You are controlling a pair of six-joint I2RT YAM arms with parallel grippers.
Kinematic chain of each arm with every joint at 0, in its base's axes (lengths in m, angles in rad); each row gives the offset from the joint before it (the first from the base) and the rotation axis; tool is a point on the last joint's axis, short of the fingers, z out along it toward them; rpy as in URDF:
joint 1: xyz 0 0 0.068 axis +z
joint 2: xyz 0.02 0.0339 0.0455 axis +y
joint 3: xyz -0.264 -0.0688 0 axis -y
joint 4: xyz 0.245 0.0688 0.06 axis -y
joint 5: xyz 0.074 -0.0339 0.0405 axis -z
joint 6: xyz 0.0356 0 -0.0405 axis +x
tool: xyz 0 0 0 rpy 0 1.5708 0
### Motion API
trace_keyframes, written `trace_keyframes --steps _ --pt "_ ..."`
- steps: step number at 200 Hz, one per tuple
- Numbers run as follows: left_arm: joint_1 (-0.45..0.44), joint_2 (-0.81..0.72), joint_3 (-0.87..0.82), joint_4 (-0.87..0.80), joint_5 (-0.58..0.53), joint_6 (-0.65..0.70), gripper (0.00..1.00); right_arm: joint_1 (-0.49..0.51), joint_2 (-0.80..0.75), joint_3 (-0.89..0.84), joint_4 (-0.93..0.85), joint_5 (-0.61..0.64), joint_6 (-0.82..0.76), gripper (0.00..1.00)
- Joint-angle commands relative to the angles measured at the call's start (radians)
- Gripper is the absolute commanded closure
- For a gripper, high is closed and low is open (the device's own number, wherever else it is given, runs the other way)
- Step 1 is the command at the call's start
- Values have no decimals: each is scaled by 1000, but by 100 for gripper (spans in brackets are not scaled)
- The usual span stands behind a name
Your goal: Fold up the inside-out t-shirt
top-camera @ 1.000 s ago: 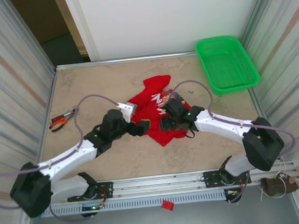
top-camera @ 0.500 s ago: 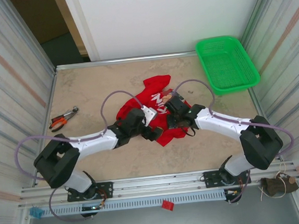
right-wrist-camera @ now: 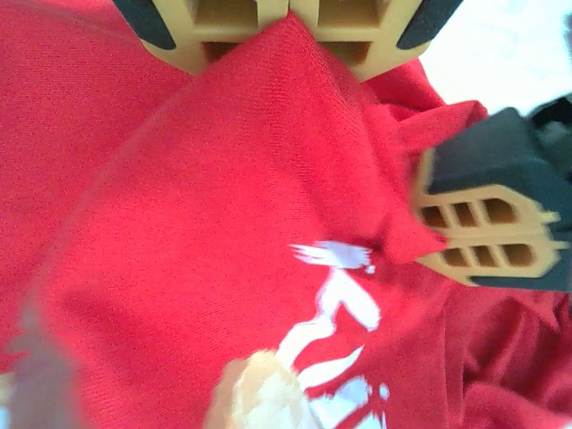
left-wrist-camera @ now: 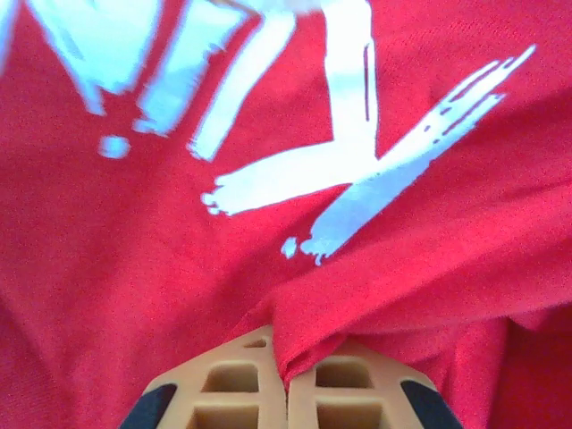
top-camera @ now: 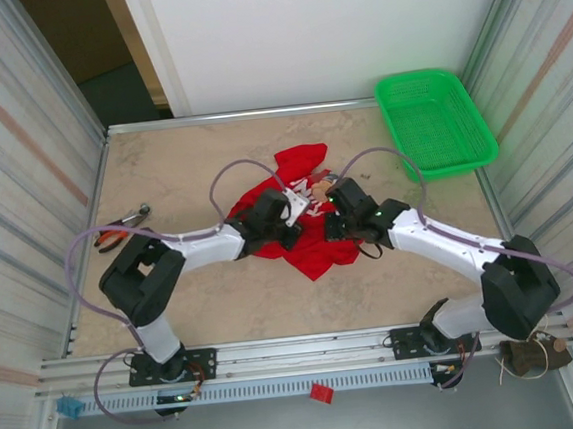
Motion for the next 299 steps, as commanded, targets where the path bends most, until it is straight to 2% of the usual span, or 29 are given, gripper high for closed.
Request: trace_keyframes --steps 1,27,49,55,69,76,87,100,130,168,200,223,252,299 --pt "58 -165 92 -100 244 -15 100 -68 -49 -13 15 -17 -6 100" --pt "112 -262 209 -197 547 -54 100 -142 -13 0 62 -48 -28 100" --pt "170 -302 230 -58 771 -212 100 -178 60 46 59 -77 -73 100" --pt "182 -311 231 -17 801 -252 100 -183 62 63 40 -86 -90 90" --pt "197 -325 244 -2 814 -283 100 -187 -7 77 -4 -102 -120 62" --pt "202 -327 253 -13 822 -278 100 -185 -68 72 -16 -114 -128 51" --pt "206 -327 264 -40 830 -262 100 -185 -156 69 -40 -132 -143 42" --pt "213 -324 266 -48 849 -257 100 -182 -249 64 -63 -160 -173 36" --pt "226 -314 264 -43 901 -248 100 -181 -321 44 -4 -234 -245 29" --pt "234 -307 281 -64 937 -238 100 -160 -228 69 102 -379 -318 22" --pt "240 -301 293 -82 935 -233 100 -120 -135 101 156 -417 -325 22" --pt "250 -286 294 -79 928 -231 100 -116 -92 124 177 -445 -314 29" --pt "296 -257 286 -24 955 -266 100 -132 -144 129 147 -435 -319 22" --pt "335 -207 354 -38 1005 -259 100 -147 -178 146 150 -463 -313 22"
